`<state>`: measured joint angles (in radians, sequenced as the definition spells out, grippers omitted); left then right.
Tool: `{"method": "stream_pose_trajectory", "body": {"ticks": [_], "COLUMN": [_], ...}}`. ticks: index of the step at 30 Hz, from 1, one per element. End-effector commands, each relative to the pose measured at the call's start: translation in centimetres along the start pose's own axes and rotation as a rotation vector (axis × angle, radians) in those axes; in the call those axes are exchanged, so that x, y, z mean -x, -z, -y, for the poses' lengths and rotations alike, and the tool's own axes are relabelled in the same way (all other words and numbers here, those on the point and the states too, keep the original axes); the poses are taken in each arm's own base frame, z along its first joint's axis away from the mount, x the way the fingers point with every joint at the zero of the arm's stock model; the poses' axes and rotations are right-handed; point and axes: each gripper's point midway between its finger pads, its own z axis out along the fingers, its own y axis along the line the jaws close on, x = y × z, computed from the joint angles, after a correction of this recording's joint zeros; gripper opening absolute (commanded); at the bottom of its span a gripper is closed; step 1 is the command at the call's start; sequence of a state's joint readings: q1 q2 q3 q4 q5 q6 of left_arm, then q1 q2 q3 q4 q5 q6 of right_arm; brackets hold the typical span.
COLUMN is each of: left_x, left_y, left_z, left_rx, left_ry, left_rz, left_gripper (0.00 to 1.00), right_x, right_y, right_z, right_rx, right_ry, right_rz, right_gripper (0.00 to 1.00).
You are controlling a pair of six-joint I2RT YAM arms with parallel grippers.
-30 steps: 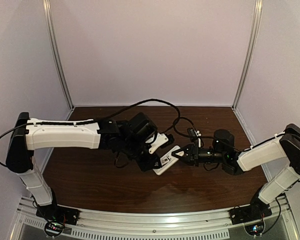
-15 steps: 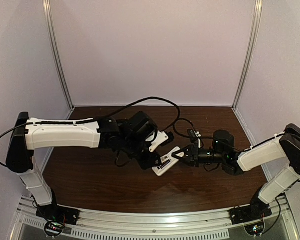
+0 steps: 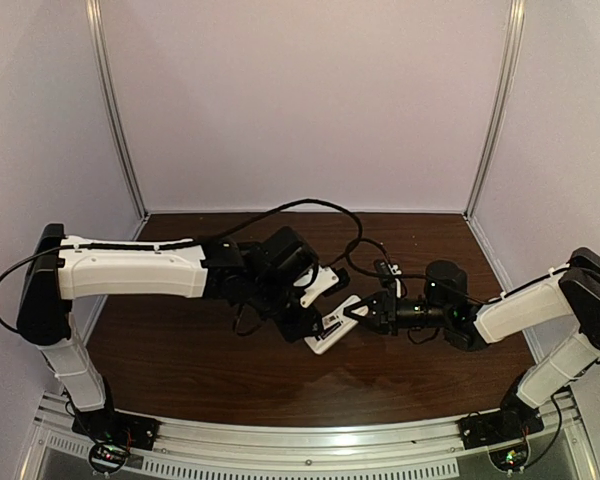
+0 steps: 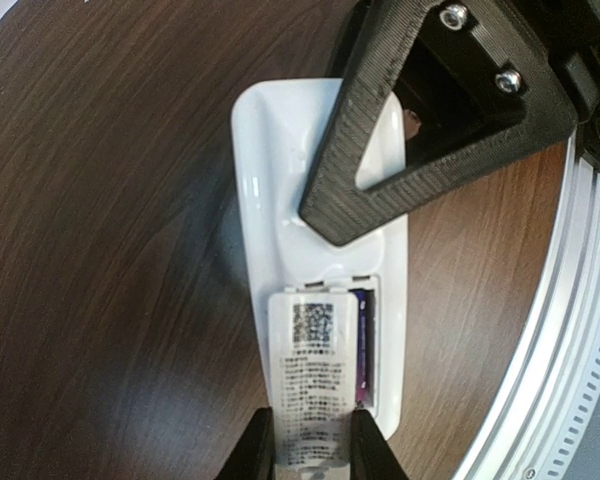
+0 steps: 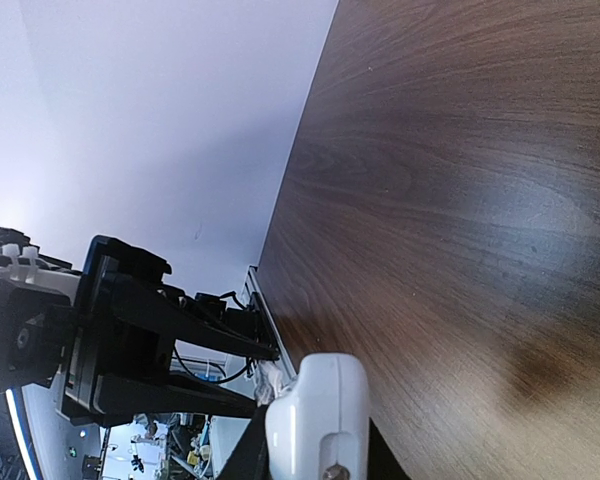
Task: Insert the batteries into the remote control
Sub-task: Load the battery cover onto the remote control without the battery cover.
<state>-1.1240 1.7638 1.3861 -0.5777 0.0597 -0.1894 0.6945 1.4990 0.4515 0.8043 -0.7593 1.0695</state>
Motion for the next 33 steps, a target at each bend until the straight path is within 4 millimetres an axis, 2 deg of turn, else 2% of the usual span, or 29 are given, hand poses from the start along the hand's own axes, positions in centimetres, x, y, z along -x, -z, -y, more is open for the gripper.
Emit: {"method": "stream_pose_trajectory", "body": {"ticks": [1,13,33], "left_x": [0.9,1.0,0.0], "left_y": [-0.3,-0.3,-1.2], "left_z": [0.3,0.9,0.9], "left_rx": [-0.008,-0.042,-0.046], "left_ry": [-0.010,-0.012,-0.005], "left_rz": [0.017,0.016,-0.015], "left_gripper": [0.18,0.18,0.18], "right_x": [0.2,0.5,0.8], "right_y": [-0.2,-0.3,-0.1], "right_z": [-0.5,-0.3,-1.0], "right_rx": [0.010,-0.005,0.007], "right_ry": [0.026,0.029,0.029], "right_rz": [0.012,0.021,0.036], "right_gripper": [0.00,0.00,0.00]}}
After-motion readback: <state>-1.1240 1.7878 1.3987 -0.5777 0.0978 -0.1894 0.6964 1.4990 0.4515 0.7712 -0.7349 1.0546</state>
